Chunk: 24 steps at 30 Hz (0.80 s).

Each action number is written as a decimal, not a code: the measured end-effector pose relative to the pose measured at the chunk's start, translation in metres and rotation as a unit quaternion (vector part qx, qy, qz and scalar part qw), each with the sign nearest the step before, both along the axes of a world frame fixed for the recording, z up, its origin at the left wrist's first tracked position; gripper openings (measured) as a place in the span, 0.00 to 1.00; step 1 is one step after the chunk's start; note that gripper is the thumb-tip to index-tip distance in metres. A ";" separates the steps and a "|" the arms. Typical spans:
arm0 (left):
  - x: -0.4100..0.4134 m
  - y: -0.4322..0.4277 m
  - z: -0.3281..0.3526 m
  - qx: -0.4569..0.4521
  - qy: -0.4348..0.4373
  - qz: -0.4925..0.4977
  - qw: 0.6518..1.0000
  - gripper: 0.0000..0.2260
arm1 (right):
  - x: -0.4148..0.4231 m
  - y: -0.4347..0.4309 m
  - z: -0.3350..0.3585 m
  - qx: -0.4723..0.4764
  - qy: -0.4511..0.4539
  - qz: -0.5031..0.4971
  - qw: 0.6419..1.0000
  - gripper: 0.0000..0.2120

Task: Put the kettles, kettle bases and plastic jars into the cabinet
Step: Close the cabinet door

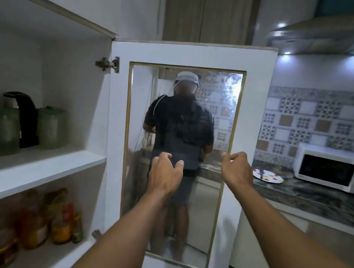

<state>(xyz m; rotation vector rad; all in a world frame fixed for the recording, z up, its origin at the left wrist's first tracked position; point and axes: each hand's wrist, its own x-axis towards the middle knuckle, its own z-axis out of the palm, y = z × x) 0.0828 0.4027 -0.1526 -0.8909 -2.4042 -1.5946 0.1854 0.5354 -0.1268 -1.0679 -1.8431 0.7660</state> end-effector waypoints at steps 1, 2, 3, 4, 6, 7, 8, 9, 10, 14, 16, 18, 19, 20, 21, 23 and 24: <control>0.012 0.013 0.003 -0.001 0.004 -0.015 1.000 0.22 | 0.011 0.010 0.004 -0.003 0.002 -0.013 1.000 0.18; 0.023 0.026 0.005 -0.004 0.009 -0.029 1.000 0.23 | 0.022 0.020 0.007 -0.006 0.003 -0.023 1.000 0.18; 0.033 0.039 0.008 -0.006 0.015 -0.038 0.999 0.25 | 0.030 0.029 0.011 -0.005 0.002 -0.033 0.999 0.19; 0.039 0.049 0.009 -0.007 0.016 -0.045 0.999 0.26 | 0.035 0.037 0.014 -0.004 0.002 -0.039 0.999 0.19; 0.056 0.088 0.008 -0.009 0.011 -0.062 0.998 0.30 | 0.051 0.064 0.022 0.000 0.009 -0.057 0.998 0.19; 0.058 0.099 0.007 -0.013 0.008 -0.060 0.998 0.32 | 0.052 0.070 0.026 0.001 0.012 -0.056 0.998 0.19; 0.062 0.116 0.007 -0.016 0.010 -0.060 0.998 0.33 | 0.054 0.081 0.030 0.002 0.018 -0.059 0.998 0.19; 0.068 0.137 0.007 -0.019 0.016 -0.060 0.998 0.35 | 0.058 0.096 0.034 0.007 0.023 -0.065 0.998 0.19; 0.071 0.155 0.008 -0.024 0.023 -0.056 0.998 0.36 | 0.057 0.110 0.037 0.010 0.025 -0.067 0.997 0.19; 0.077 0.225 0.017 -0.032 0.038 -0.036 0.998 0.39 | 0.045 0.162 0.047 0.015 0.042 -0.041 0.998 0.20; 0.076 0.254 0.020 -0.031 0.038 -0.023 0.999 0.41 | 0.036 0.185 0.052 0.010 0.050 -0.019 0.999 0.23; 0.073 0.278 0.019 -0.032 0.039 -0.009 0.999 0.44 | 0.027 0.204 0.056 -0.001 0.056 0.023 0.998 0.29; 0.071 0.288 0.017 -0.033 0.040 0.001 0.999 0.45 | 0.022 0.211 0.059 -0.006 0.062 0.049 0.997 0.32; 0.068 0.296 0.014 -0.034 0.044 0.012 0.998 0.46 | 0.015 0.217 0.061 -0.014 0.069 0.080 0.994 0.34; 0.066 0.301 0.011 -0.037 0.052 0.024 0.998 0.47 | 0.007 0.221 0.063 -0.023 0.074 0.111 0.991 0.34; 0.062 0.310 0.004 -0.043 0.068 0.049 0.996 0.48 | -0.010 0.223 0.066 -0.031 0.076 0.164 0.983 0.33; 0.060 0.313 0.002 -0.042 0.072 0.064 0.994 0.48 | -0.019 0.224 0.066 -0.030 0.078 0.181 0.980 0.31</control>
